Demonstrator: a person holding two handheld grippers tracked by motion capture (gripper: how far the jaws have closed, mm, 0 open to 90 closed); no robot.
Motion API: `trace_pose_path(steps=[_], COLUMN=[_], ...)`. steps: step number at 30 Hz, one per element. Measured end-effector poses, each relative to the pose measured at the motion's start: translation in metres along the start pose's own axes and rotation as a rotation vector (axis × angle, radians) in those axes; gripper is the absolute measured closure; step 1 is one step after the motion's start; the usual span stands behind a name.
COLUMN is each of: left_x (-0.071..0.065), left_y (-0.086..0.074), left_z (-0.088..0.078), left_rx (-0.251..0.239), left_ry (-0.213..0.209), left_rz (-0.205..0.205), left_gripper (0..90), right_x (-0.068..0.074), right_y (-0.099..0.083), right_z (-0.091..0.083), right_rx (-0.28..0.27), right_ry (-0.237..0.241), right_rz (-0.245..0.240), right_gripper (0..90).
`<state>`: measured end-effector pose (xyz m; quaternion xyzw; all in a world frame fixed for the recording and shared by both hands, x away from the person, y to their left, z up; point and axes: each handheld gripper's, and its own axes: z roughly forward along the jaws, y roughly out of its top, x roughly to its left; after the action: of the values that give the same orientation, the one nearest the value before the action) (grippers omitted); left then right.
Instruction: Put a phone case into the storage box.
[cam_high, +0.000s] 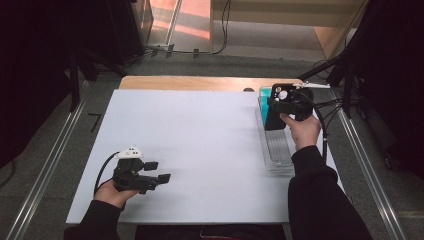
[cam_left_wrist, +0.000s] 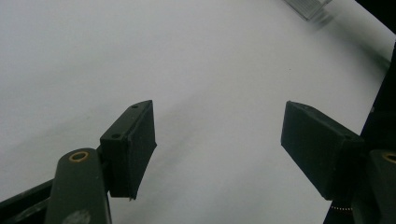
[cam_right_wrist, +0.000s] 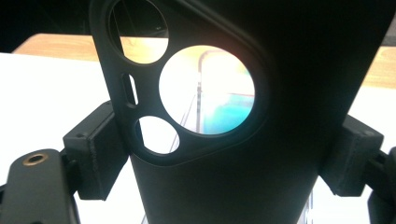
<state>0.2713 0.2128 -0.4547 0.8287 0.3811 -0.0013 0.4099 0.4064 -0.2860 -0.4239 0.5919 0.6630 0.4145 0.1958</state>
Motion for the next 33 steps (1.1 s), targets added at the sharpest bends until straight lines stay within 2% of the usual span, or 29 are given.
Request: trace_pose_path(steps=[3,8,17,30,33], left_x=[0.0,-0.001,-0.001,0.002,0.002], left_y=[0.0,0.0,0.001,0.002,0.002], left_z=[0.001,0.001,0.001,0.001,0.001], left_rx=[0.002,0.009,-0.003,-0.004,-0.001], left_ry=[0.001,0.015,0.007,0.004,0.002], left_rz=[-0.001,0.016,0.018,0.015,0.014], left_gripper=[26.5,26.5,26.5,26.6,26.6], right_x=[0.0,-0.001,-0.001,-0.003,-0.003], right_y=[-0.002,-0.006,-0.007,0.007,0.01], right_z=[0.006,0.02,0.042,0.06,0.061], right_rx=[0.006,0.028,0.047,0.07,0.059], right_ry=[-0.01,-0.022,-0.05,-0.081,-0.09], right_rz=[-0.011,-0.001,-0.014,-0.002,-0.007], right_gripper=[13.2,13.2,13.2,13.2,13.2])
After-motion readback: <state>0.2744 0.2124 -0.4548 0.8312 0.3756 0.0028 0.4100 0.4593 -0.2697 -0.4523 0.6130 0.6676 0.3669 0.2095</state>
